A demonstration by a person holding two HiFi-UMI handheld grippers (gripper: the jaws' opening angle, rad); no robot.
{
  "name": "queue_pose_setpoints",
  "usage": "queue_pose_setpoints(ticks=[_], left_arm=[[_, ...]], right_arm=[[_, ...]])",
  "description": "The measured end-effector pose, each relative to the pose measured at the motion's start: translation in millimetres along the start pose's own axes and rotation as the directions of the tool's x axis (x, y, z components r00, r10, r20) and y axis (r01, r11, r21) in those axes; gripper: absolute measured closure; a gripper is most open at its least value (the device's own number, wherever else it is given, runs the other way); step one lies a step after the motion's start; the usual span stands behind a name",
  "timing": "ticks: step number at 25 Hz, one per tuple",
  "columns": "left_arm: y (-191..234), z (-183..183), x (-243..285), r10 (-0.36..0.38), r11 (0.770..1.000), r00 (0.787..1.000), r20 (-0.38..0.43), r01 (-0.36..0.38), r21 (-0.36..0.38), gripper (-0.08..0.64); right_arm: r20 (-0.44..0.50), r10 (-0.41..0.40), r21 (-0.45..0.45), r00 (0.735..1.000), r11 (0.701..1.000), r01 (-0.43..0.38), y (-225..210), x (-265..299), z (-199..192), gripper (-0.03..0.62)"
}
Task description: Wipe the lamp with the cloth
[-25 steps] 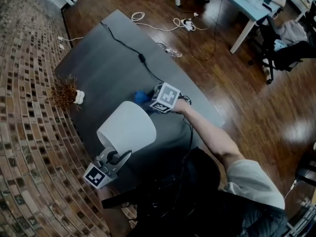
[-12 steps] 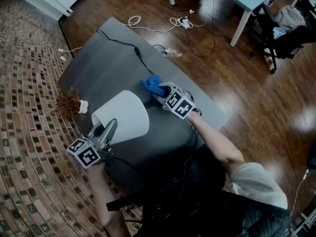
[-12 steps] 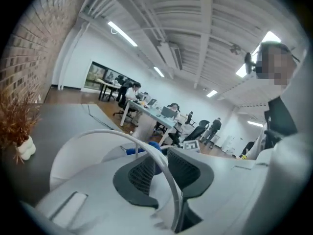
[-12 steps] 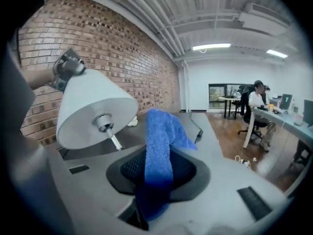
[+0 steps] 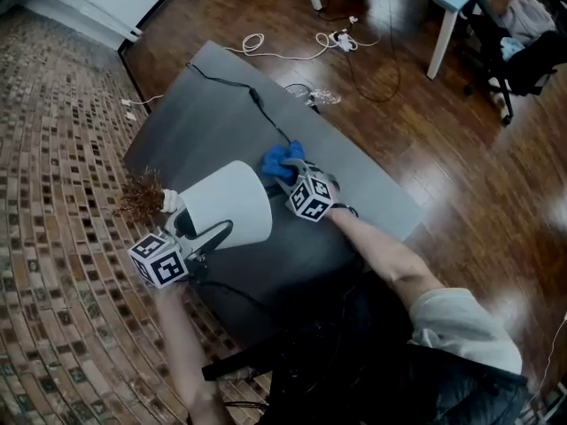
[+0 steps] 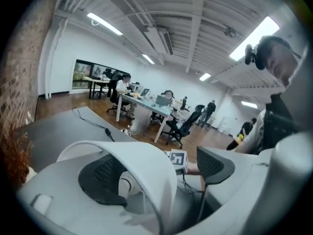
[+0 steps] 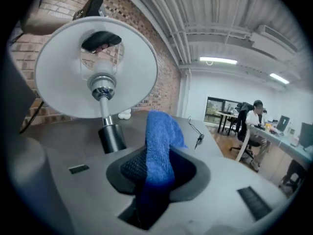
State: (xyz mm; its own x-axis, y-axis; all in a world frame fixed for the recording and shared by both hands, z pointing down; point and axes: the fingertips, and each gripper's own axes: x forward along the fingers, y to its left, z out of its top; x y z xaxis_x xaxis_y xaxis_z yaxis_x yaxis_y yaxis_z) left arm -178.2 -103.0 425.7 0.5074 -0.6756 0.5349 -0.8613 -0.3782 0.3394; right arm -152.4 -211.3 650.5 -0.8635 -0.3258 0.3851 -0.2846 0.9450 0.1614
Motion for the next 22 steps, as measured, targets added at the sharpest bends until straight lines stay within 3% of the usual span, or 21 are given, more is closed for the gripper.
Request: queue_pose_setpoints(ticks=[6, 10, 12, 13, 15, 17, 19, 21, 22], left_arm=[[5.1, -32.4, -10.3, 0.014, 0.972, 0.993, -0.120, 0.015, 0.234, 0.090], [23.1, -87.9, -20.1, 0.076, 0.955, 0.979, -0.191, -0.016, 0.295, 0.128], [34.3, -118.8, -27.0, 0.125, 0.938, 0.977, -0.175, -0.059, 0.342, 0.150], [39.1, -130.8, -30.5, 0.149, 0.929, 0.977, -0.151, -0.086, 0.361, 0.207], [39.4, -146.3, -33.1, 0.160, 0.919, 0.981, -0.107, -0.109, 0.379, 0.224], [23.9, -151.4, -28.8, 0.126, 0.923, 0.988, -0.086, -0.085, 0.376, 0.348], [6.6, -144.1, -22.2, 0.080, 0.947, 0.994, -0.071, -0.053, 0.317, 0.356], [-3.2, -126.1, -17.0, 0.037, 0.978, 0.998, -0.049, -0.026, 0.206, 0.377], [-5.8, -115.4, -15.5, 0.014, 0.990, 0.999, -0.030, -0.010, 0.137, 0.442]], right_arm=[[0.015, 0.039, -0.096, 0.999, 0.995, -0.038, -9.1, 35.7, 5.5, 0.491], [-0.027, 0.068, -0.134, 0.997, 0.988, -0.071, -5.2, 55.4, 12.0, 0.492], [-0.042, 0.093, -0.181, 0.995, 0.978, -0.099, 1.9, 62.7, 15.5, 0.492], [-0.053, 0.106, -0.213, 0.993, 0.970, -0.114, 7.4, 65.6, 17.2, 0.491], [-0.078, 0.118, -0.271, 0.990, 0.953, -0.135, 16.6, 70.3, 19.7, 0.491], [-0.093, 0.125, -0.301, 0.988, 0.942, -0.147, 20.6, 74.5, 20.1, 0.491], [-0.094, 0.149, -0.282, 0.984, 0.944, -0.170, 19.9, 79.6, 19.3, 0.491], [-0.050, 0.180, -0.171, 0.982, 0.967, -0.186, 8.3, 80.8, 23.7, 0.491], [0.003, 0.172, -0.077, 0.985, 0.982, -0.171, -4.7, 75.1, 30.8, 0.491]])
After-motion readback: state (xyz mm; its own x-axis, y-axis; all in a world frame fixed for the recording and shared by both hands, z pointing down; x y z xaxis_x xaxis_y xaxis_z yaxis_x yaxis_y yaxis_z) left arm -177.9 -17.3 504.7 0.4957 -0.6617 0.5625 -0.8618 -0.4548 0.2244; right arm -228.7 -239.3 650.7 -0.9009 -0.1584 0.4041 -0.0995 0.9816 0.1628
